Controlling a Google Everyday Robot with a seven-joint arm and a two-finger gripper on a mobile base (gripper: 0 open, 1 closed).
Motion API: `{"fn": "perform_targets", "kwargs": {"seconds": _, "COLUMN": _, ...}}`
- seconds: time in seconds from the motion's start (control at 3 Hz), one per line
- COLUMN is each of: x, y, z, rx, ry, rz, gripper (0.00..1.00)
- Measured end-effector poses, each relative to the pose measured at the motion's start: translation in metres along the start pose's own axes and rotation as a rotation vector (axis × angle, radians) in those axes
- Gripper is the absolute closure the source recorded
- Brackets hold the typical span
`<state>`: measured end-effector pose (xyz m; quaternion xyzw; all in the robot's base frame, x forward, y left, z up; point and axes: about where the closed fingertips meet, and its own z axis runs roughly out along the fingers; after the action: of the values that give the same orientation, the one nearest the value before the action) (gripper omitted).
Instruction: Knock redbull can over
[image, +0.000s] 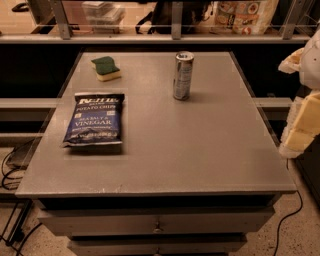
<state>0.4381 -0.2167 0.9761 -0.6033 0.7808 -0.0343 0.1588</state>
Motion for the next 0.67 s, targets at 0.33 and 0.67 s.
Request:
{"fn": "perform_targets", "kwargs": {"seconds": 0.33, "x": -0.0005, "y": -0.0003, "z": -0.0005, "rx": 0.003, "ry": -0.002, "rz": 0.0, "gripper": 0.0}}
{"fn": "perform_targets", "kwargs": {"seconds": 0.67, "x": -0.0077, "y": -0.0048, "z": 0.0078, "rx": 0.002, "ry": -0.08, "rz": 0.0, "gripper": 0.0}}
